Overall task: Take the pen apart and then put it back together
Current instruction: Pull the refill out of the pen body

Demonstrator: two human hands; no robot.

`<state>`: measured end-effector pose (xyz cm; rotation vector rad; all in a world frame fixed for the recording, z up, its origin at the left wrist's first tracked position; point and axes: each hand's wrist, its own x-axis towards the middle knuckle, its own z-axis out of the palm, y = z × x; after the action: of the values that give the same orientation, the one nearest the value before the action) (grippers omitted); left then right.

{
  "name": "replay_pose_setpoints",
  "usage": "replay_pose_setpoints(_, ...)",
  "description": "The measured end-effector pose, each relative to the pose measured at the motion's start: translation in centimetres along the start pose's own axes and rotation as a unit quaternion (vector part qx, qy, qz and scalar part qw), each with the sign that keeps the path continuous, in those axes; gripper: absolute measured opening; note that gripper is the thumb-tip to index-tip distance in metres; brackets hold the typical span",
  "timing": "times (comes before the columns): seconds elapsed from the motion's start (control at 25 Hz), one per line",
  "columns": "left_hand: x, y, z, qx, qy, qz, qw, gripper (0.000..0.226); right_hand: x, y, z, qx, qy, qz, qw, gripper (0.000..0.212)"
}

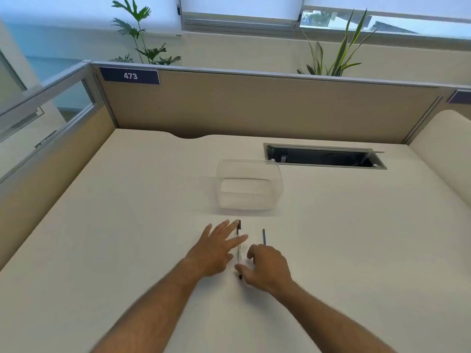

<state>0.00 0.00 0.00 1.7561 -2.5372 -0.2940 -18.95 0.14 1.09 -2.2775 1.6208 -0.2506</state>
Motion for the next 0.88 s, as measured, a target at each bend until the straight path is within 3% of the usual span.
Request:
replay_pose_setpoints(0.12,0.1,0.2,0.5,0.018,-0.028,0.012,0.999,0.049,-0.6,-0.3,0.3,-0.032,-0.048,-0.002,0.998,0.044)
replay_pose_setpoints(0.28,0.0,0.4,0.2,0.018,0.006,-0.002,1.0,0.025,-0.1,-0.3,0.1,-0.049,-0.051,0.0,0.998,0.024)
replay_pose_setpoints(0.48,-0.5,0.8,-0.5,0.052,0.05,0.005,0.997,0.009,0.1,0.4,0.1,-0.053,-0.058,-0.023,0.997,0.016)
replay_pose_setpoints(0.64,-1.0,0.9,-1.4,-0.011,0.074,-0.008,0.997,0.005,1.0,1.4,-1.6,0.019,-0.055,-0.038,0.998,0.018)
replay_pose_setpoints(0.88,-1.6,1.6,-3.2,-0.055,0.161,-0.021,0.985,0.006,2.4,2.9,-4.9,0.173,-0.123,-0.02,0.977,0.017)
